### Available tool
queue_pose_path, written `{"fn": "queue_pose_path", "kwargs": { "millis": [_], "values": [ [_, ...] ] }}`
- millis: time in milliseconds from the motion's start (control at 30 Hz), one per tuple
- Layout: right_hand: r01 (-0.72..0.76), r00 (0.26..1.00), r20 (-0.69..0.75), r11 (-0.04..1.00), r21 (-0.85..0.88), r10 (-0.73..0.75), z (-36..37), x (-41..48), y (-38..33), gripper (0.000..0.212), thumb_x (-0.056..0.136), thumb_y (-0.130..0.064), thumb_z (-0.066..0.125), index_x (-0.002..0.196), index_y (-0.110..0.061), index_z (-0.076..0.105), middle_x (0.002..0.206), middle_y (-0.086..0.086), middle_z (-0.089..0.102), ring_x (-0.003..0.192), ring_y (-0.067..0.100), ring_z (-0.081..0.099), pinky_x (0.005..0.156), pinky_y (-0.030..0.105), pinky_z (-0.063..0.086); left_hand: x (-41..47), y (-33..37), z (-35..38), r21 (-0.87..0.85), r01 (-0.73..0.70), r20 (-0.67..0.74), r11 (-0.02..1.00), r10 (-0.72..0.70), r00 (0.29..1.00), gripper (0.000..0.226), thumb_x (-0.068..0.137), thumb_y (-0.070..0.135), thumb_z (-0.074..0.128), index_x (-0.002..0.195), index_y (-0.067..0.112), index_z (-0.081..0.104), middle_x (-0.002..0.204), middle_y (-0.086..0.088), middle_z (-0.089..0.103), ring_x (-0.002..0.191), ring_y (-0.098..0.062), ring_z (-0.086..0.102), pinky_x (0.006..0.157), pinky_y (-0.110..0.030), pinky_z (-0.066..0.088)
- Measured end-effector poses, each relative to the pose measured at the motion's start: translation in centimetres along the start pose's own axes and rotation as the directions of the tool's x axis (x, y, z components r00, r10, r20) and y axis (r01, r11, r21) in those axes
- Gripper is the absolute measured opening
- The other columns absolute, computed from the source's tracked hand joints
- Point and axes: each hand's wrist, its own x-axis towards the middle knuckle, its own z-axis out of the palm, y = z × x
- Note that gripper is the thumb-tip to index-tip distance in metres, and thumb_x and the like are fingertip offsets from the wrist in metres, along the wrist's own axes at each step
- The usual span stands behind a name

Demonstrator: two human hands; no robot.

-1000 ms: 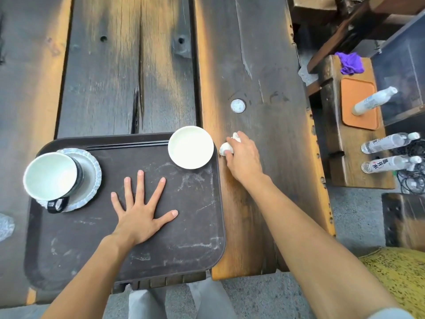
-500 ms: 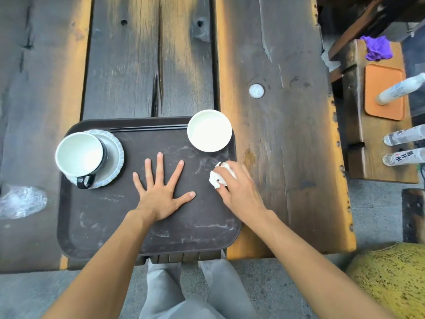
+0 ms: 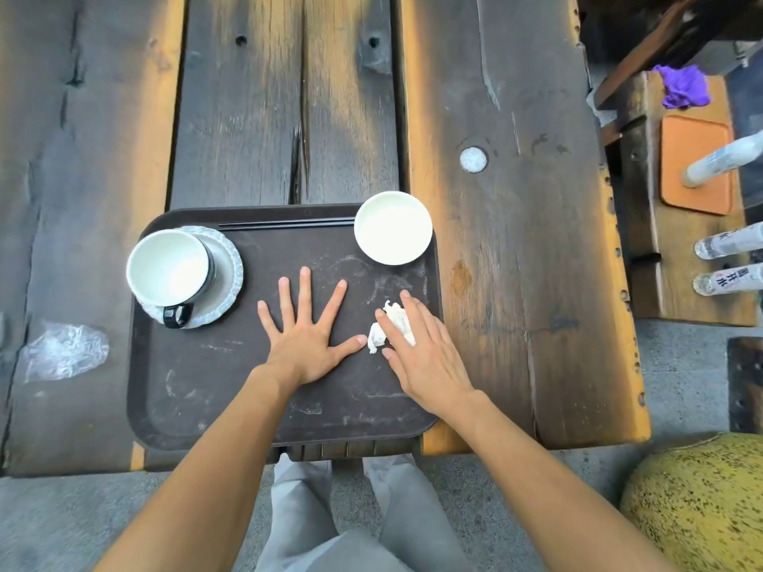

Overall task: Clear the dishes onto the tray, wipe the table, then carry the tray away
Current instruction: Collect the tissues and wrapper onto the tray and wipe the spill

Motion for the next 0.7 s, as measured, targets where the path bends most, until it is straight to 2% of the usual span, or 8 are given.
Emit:
{"fn": "queue_pose_path", "kwargs": {
  "millis": [133,233,300,367,433,500,633,700],
  "values": [
    [-0.019,1.000,0.021,1.000,0.010,0.018,-1.1,-0.5,-0.7,0.058,0.102,-0.038,0.044,0.156,-0.027,0.025,0.162,0.024,0.009,0.149,0.039,0.012,0.119,0.047,0.017,-0.5,-0.2,-0.5,-0.028,-0.051,-0.012,0.998,0.051,0.999,0.085,0.083,0.091,0.020,0.146,0.064,-0.029,0.154,0.008,-0.053,0.143,-0.028,-0.047,0.112,-0.063,-0.025],
    [-0.025,0.999,-0.030,0.998,-0.052,0.024,-1.8,-0.8,-2.2,0.058,0.100,-0.038,0.044,0.154,-0.022,0.030,0.161,0.025,0.014,0.149,0.039,0.012,0.117,0.058,0.014,-1.3,-1.2,-1.5,-0.046,-0.119,-0.018,0.992,0.118,0.993,0.075,0.097,0.072,0.033,0.157,0.057,-0.009,0.164,0.006,-0.038,0.151,-0.027,-0.035,0.118,-0.059,-0.017],
    [-0.011,0.999,-0.051,0.997,-0.081,0.007,-2.1,-0.3,-3.7,0.056,0.099,-0.035,0.047,0.151,-0.018,0.037,0.159,0.025,0.020,0.148,0.039,0.016,0.115,0.062,0.014,-2.5,-2.3,-2.3,-0.106,-0.172,-0.062,0.979,0.167,0.984,0.068,0.102,0.057,0.044,0.163,0.042,0.017,0.172,0.000,-0.015,0.157,-0.026,-0.016,0.125,-0.053,-0.006],
    [0.032,0.998,-0.044,0.998,-0.062,-0.035,-2.0,0.8,-5.7,0.050,0.097,-0.030,0.052,0.144,-0.013,0.049,0.156,0.024,0.031,0.145,0.039,0.026,0.114,0.061,0.018,-4.1,-3.8,-3.4,-0.235,-0.205,-0.133,0.950,0.178,0.975,0.055,0.104,0.042,0.053,0.155,0.024,0.046,0.170,-0.006,0.022,0.158,-0.026,0.014,0.127,-0.045,0.014],
    [0.058,0.998,0.003,0.998,-0.014,-0.058,-1.7,2.2,-8.0,0.048,0.096,-0.027,0.054,0.140,-0.009,0.052,0.151,0.022,0.040,0.141,0.038,0.034,0.115,0.057,0.021,-5.8,-5.5,-4.2,-0.336,-0.194,-0.200,0.921,0.132,0.971,0.041,0.104,0.033,0.057,0.140,0.015,0.063,0.150,-0.004,0.057,0.142,-0.026,0.048,0.117,-0.038,0.036],
    [0.054,0.993,0.103,0.999,-0.001,-0.054,-0.7,3.8,-10.9,0.056,0.097,-0.030,0.051,0.148,-0.009,0.041,0.155,0.020,0.034,0.144,0.037,0.028,0.118,0.052,0.017,-7.8,-7.8,-4.9,-0.412,-0.137,-0.254,0.901,0.031,0.967,0.032,0.103,0.031,0.059,0.128,0.015,0.071,0.125,0.001,0.073,0.113,-0.019,0.067,0.099,-0.033,0.049],
    [-0.012,0.960,0.278,0.999,-0.046,0.024,2.0,6.2,-16.8,0.077,0.098,-0.048,0.047,0.158,-0.018,0.010,0.163,0.021,0.001,0.150,0.038,-0.001,0.119,0.055,0.004,-11.3,-13.3,-5.9,-0.629,0.048,-0.266,0.776,-0.273,0.924,0.013,0.099,0.026,0.067,0.095,0.019,0.076,0.076,0.009,0.073,0.071,0.002,0.065,0.070,-0.015,0.048],
    [-0.092,0.931,0.350,0.994,-0.057,0.106,3.3,7.0,-19.8,0.088,0.095,-0.057,0.046,0.157,-0.020,-0.003,0.161,0.024,-0.016,0.148,0.042,-0.014,0.118,0.059,-0.001,-12.7,-16.9,-6.3,-0.698,0.146,-0.268,0.701,-0.445,0.855,0.013,0.097,0.024,0.069,0.087,0.017,0.074,0.066,0.009,0.066,0.062,0.003,0.061,0.061,-0.011,0.043]
  ]
}}
